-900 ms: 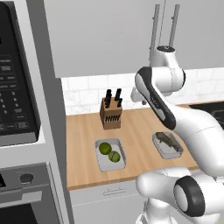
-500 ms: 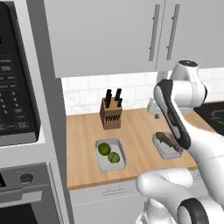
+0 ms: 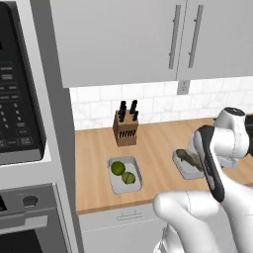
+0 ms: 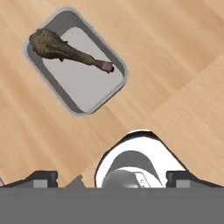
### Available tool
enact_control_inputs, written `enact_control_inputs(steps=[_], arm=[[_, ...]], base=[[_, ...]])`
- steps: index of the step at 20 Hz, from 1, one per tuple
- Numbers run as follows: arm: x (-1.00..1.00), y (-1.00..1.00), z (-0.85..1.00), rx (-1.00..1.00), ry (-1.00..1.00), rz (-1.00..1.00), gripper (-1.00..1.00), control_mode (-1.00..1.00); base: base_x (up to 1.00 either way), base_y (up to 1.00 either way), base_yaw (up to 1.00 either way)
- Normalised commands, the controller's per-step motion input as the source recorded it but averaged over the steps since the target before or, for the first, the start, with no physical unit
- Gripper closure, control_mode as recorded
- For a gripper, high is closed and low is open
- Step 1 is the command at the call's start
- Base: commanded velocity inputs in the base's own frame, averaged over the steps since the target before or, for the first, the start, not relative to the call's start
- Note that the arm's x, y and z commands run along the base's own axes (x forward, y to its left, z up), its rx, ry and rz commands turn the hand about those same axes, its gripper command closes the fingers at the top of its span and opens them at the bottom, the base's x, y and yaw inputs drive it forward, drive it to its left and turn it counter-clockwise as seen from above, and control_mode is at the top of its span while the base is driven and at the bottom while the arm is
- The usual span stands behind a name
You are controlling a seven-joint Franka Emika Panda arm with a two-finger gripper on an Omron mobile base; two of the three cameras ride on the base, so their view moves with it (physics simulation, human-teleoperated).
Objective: Take the meat container that has the fish and place it on the second highest rack of the freezer. Then take the vegetable container that has the limes and place it on the highest rack of the freezer.
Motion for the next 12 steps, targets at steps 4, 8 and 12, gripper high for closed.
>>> enact_control_inputs(steps=[4,8,12], arm=[[0.78,-0.35,-0.40,0.14,0.06,-0.37,-1.00,-1.00],[0.63,-0.14,-0.13,0.03,0.19,-0.16,-1.00,-1.00],[-0.15,0.00,-0.80,0.00,0.28,-0.01,-1.00,-1.00]], base=[[0.00,0.00,0.00],[0.00,0.00,0.00],[0.00,0.00,0.00]])
